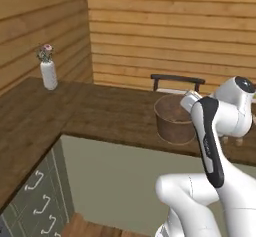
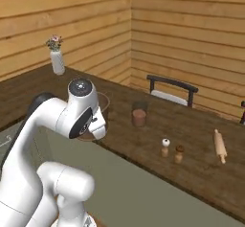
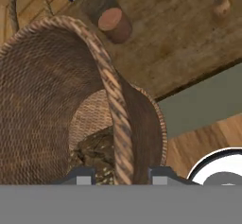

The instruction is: Open the cabinet, pick up the bread from the cabinet and place it in the basket. Then move the basket to the dining counter.

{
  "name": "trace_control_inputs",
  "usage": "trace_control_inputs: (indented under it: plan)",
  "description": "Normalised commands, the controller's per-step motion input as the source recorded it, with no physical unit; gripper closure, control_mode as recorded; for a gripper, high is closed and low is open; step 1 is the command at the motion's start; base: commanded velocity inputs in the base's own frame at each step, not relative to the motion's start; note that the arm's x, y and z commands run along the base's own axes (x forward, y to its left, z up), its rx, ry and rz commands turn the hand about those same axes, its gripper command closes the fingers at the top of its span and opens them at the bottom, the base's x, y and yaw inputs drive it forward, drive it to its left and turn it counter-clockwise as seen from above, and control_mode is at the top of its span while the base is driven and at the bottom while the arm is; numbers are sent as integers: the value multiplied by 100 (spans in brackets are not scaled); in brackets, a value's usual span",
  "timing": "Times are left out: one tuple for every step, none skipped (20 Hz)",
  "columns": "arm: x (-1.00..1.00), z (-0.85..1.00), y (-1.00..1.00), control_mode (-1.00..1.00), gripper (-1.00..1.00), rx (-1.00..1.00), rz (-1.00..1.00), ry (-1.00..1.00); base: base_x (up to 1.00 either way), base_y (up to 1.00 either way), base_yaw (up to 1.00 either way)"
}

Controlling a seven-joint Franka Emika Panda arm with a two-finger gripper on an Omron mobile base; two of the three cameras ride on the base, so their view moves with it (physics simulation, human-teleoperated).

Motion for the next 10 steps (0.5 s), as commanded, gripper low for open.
trace_control_inputs:
  plan:
    - [0, 0, 0, 100, 100, 0, 0, 0, -31, -45, -47]
    - [0, 0, 0, 100, 100, 0, 0, 0, -21, -16, -45]
    - [0, 0, 0, 100, 100, 0, 0, 0, -14, -6, -41]
    - [0, 0, 0, 100, 100, 0, 0, 0, -19, -1, -39]
    - [0, 0, 0, 100, 100, 0, 0, 0, -37, -4, -39]
    - [0, 0, 0, 100, 100, 0, 0, 0, -39, 0, -36]
    - [0, 0, 0, 100, 100, 0, 0, 0, -32, 0, -36]
    - [0, 0, 0, 100, 100, 0, 0, 0, -20, 0, -36]
    - [0, 0, 0, 100, 100, 0, 0, 0, 0, -26, -36]
    - [0, 0, 0, 100, 100, 0, 0, 0, 0, -64, -35]
